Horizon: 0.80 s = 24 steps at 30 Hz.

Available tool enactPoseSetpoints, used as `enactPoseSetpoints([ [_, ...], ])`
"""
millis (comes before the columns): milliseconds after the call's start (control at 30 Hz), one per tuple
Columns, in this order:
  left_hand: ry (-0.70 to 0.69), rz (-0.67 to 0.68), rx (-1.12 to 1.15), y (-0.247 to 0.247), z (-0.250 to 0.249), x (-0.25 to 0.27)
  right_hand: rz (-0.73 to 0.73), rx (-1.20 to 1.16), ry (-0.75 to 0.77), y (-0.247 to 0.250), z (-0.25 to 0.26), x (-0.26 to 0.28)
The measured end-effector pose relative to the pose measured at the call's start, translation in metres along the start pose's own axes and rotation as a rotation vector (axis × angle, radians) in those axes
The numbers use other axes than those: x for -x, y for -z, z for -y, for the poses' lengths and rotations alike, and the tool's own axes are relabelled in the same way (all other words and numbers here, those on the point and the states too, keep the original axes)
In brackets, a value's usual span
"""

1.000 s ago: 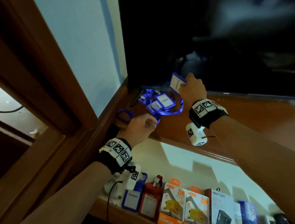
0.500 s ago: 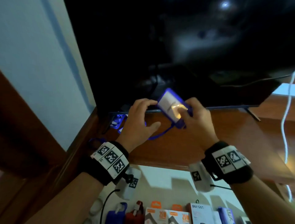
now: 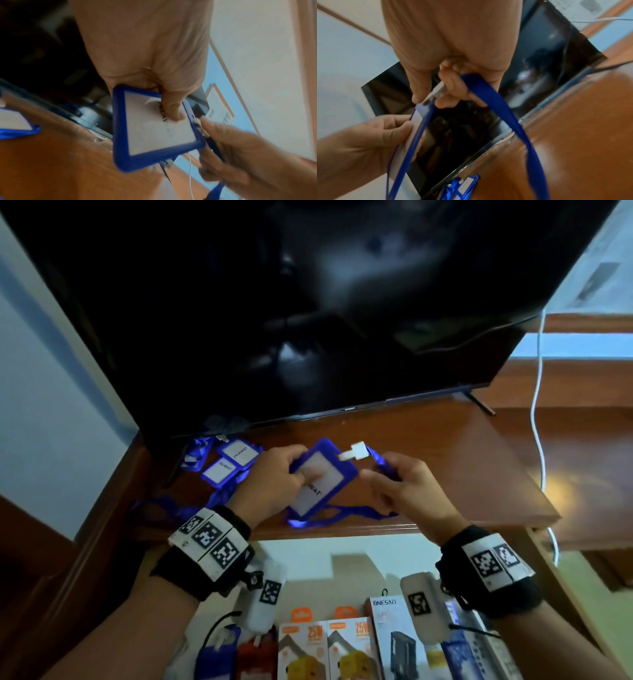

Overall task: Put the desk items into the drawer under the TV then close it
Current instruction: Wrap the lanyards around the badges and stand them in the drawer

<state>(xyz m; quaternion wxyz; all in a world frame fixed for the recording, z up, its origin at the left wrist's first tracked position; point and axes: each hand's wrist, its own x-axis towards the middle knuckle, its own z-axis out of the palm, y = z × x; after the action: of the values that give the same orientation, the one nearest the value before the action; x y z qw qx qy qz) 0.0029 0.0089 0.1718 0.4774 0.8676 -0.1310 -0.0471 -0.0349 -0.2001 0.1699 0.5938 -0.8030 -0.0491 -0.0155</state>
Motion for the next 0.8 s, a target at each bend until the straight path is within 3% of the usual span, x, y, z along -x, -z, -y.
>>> enactPoseSetpoints([
  [100,0.061,-0.151,0.224,-0.003,-0.003,0.005,-0.088,-0.170,-0.036,-0.006,-0.007,0.006],
  [200,0.171,-0.262,0.431,-0.015,-0.006,0.010,-0.073,-0.322,-0.052,-0.022,-0.007,0.007],
  [300,0.249,-0.281,0.616,-0.030,-0.012,0.014,-0.011,-0.355,-0.037,-0.042,-0.002,0.007],
  [467,0.292,-0.254,0.776,-0.032,-0.015,0.023,0.001,-0.194,-0.016,-0.049,-0.012,-0.002],
  [633,0.232,-0.171,0.497,-0.001,-0.001,0.016,0.153,0.045,0.025,-0.044,-0.018,-0.007],
  [800,0.125,0.148,0.115,0.032,-0.001,0.007,0.362,0.351,0.053,-0.039,-0.013,-0.012],
])
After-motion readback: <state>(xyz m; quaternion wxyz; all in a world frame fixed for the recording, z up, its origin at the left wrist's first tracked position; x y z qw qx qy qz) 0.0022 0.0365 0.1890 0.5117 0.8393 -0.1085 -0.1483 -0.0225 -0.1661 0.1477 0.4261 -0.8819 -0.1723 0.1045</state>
